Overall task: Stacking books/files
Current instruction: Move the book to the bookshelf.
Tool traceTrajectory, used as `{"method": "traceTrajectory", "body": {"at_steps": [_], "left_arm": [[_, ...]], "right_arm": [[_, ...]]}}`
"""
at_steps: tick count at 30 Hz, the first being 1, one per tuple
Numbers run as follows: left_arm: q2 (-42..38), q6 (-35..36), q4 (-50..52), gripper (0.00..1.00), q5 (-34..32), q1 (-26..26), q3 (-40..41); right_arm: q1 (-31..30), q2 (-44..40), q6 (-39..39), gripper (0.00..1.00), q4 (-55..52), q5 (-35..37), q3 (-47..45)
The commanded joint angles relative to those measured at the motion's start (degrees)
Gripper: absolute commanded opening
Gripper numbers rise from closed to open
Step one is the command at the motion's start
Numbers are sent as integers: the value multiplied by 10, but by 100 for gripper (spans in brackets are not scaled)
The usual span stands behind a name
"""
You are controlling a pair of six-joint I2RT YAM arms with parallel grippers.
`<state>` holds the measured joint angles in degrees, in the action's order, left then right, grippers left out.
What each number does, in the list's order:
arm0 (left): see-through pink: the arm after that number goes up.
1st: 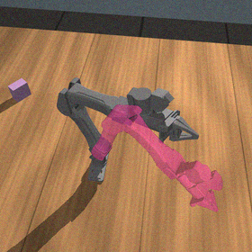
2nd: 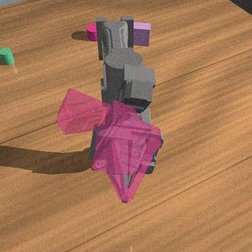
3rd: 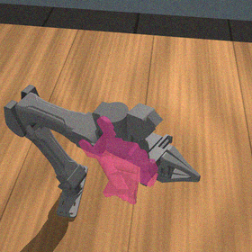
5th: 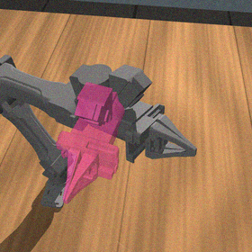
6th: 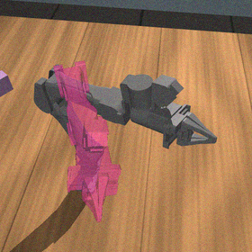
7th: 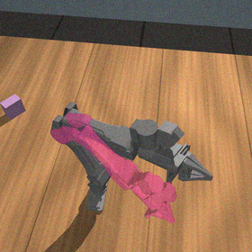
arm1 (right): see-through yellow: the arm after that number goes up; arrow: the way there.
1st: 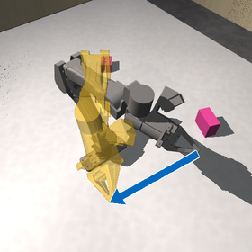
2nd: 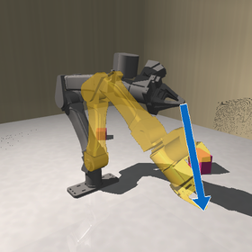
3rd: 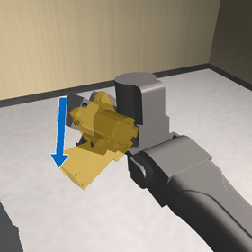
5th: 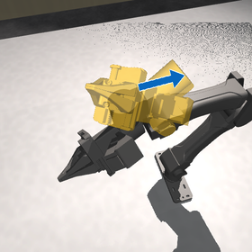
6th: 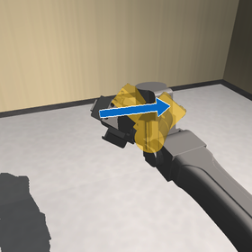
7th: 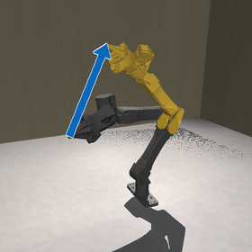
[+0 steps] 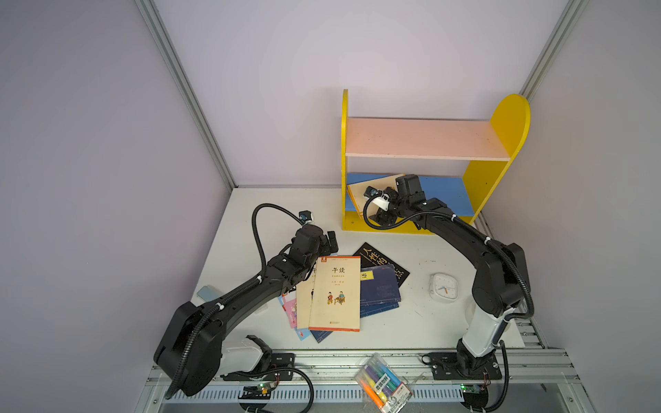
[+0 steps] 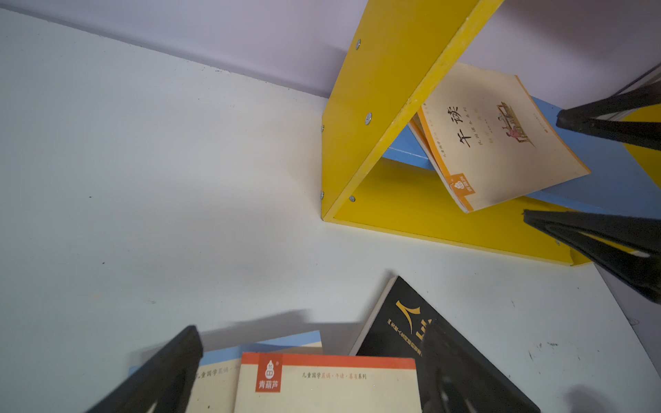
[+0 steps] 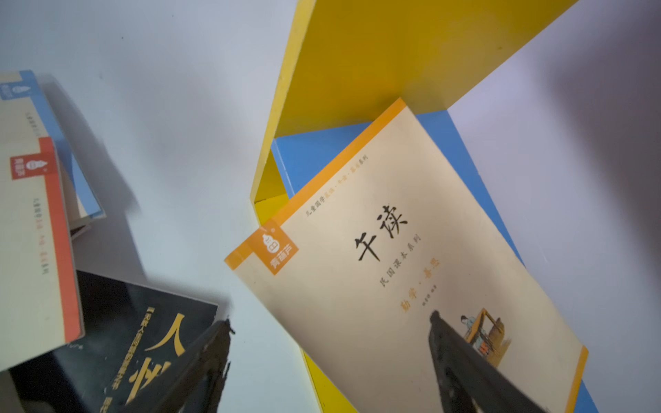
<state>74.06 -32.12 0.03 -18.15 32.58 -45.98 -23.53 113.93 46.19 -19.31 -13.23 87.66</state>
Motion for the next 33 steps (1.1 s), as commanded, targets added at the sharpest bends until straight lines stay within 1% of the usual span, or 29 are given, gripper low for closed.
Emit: {"method": "traceTrajectory", "body": {"at_steps": [1, 5, 10, 13, 17, 26, 33], "left_arm": [[-4, 7, -6, 98, -3, -1, 1], [-4, 7, -8, 98, 1, -1, -1], [-10, 9, -6, 98, -1, 0, 2], [-13, 8, -7, 98, -2, -1, 2], [-12, 9, -8, 98, -2, 0, 1], [-6, 8, -14, 98, 2, 0, 2], [-2, 9, -20, 98, 2, -1, -1]], "right_arm": [[-1, 7, 41, 89, -28, -6, 5], [-1, 35, 27, 89, -22, 5, 30], [-4, 63, 6, 89, 17, 30, 46], [-6, 76, -11, 89, 24, 33, 59], [-11, 94, -29, 89, 19, 32, 81], [-24, 144, -70, 89, 2, 73, 147], [-26, 163, -131, 89, 3, 94, 176]]}}
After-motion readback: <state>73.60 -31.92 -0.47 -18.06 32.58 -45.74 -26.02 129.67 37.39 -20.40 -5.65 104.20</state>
